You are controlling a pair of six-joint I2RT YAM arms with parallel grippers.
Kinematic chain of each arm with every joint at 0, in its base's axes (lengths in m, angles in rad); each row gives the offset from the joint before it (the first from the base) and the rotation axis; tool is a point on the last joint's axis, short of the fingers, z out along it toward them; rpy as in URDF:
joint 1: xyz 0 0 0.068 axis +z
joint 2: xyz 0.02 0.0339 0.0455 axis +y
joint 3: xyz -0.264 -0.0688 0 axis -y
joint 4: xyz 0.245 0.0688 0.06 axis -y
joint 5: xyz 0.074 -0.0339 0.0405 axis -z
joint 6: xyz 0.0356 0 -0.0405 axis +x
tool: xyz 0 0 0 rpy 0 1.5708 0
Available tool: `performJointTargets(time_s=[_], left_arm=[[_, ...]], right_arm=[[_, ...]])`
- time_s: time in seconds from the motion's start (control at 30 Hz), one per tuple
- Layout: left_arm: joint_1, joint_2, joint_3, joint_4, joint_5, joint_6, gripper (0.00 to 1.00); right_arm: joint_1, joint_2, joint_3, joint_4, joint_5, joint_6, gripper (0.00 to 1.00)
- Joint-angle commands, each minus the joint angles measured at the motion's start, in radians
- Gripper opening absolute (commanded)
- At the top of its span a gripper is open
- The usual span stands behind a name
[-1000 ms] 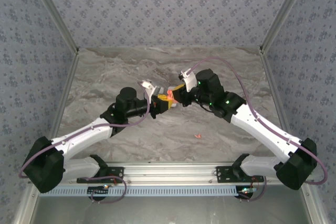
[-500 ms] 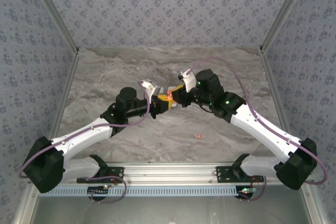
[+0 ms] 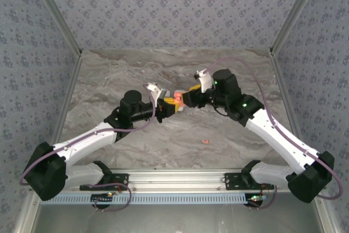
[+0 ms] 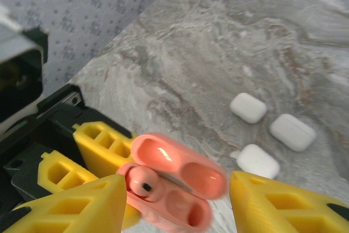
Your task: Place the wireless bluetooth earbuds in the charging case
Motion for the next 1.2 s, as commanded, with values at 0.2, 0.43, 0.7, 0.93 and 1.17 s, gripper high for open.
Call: performJointTargets(time_s=[0.2, 0.43, 0.7, 0.93, 1.17], left_arm=[[-0.003, -0.048, 0.043, -0.030, -0.063, 0.057, 0.00], [-0.002, -0.077, 0.054, -0.088, -0.100, 0.098, 0.00], [-0.003, -0.069, 0.058, -0.085, -0.100, 0.102, 0.00], [-0.003, -0.065, 0.062, -0.093, -0.092, 0.106, 0.00], [-0.003, -0.076, 0.060, -0.102, -0.097, 0.107, 0.00]], right_arm=[[-0.145, -0.124, -0.072, -0.356, 0.121, 0.103, 0.51], [-0.149, -0.171, -0.318, -0.386, 0.159, 0.275, 0.45], [-0.072, -0.172, -0.518, -0.256, 0.181, 0.472, 0.44], [0.014, -0.028, -0.469, -0.251, 0.329, 0.453, 0.52], [0.057, 0.121, -0.422, -0.200, 0.367, 0.429, 0.56]])
